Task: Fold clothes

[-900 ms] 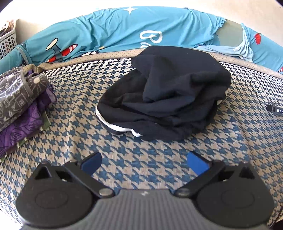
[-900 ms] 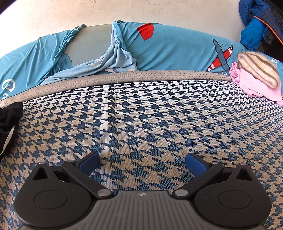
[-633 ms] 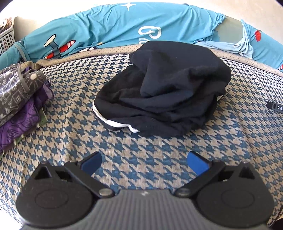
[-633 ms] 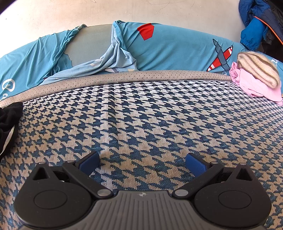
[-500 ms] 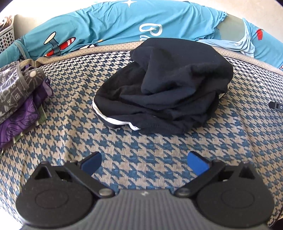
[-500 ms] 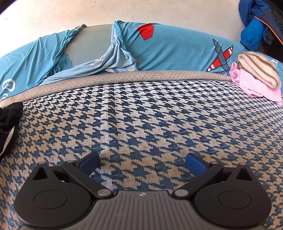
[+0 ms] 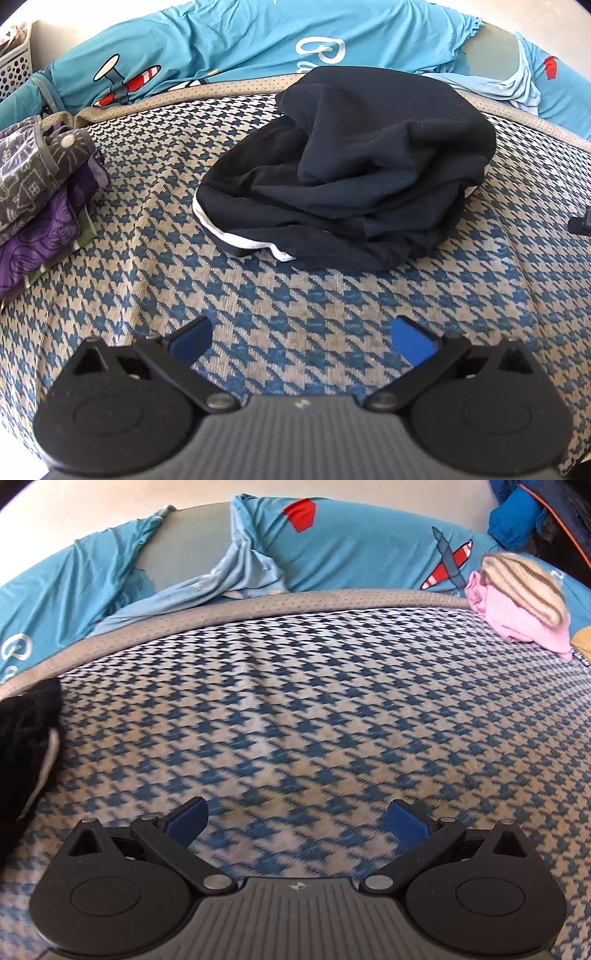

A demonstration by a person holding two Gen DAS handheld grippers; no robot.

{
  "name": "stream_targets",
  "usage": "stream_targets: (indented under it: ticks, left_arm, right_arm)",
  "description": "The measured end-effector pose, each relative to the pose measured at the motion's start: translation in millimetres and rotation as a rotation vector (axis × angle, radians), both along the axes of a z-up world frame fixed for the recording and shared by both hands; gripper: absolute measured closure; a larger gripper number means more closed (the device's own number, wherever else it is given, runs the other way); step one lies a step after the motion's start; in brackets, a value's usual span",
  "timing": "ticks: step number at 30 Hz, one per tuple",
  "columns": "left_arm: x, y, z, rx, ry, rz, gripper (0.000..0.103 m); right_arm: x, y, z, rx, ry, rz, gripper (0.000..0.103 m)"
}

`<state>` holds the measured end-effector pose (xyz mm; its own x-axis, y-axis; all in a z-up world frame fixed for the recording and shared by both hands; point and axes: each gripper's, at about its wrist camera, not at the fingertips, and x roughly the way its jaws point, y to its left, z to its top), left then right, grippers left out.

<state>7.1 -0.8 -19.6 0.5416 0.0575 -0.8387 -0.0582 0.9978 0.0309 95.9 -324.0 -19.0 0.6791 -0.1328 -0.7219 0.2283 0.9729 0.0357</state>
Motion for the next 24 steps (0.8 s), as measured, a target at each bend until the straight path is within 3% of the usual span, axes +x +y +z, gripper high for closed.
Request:
stream_targets:
  ticks: [5,10,18,24]
  left_arm:
    - [4,8,-3,0.0,0.013,0.042,0.0]
    - [4,11,-4,0.044,-0.002,0.071,0.0]
    - [-11,6,-6,0.095,-0.025,0.029,0.0]
    - [-35,10,-12,0.058,-0.007,0.013,0.0]
  right_arm:
    - [-23,26,15,0.095,0.013,0.026,0.0]
    - [-65,57,8,0.206,0.064,0.055,0.0]
    - [-128,96,12,0.016,0.054,0.249,0.0]
    - [-133,103,8,0.025,0.086,0.285,0.0]
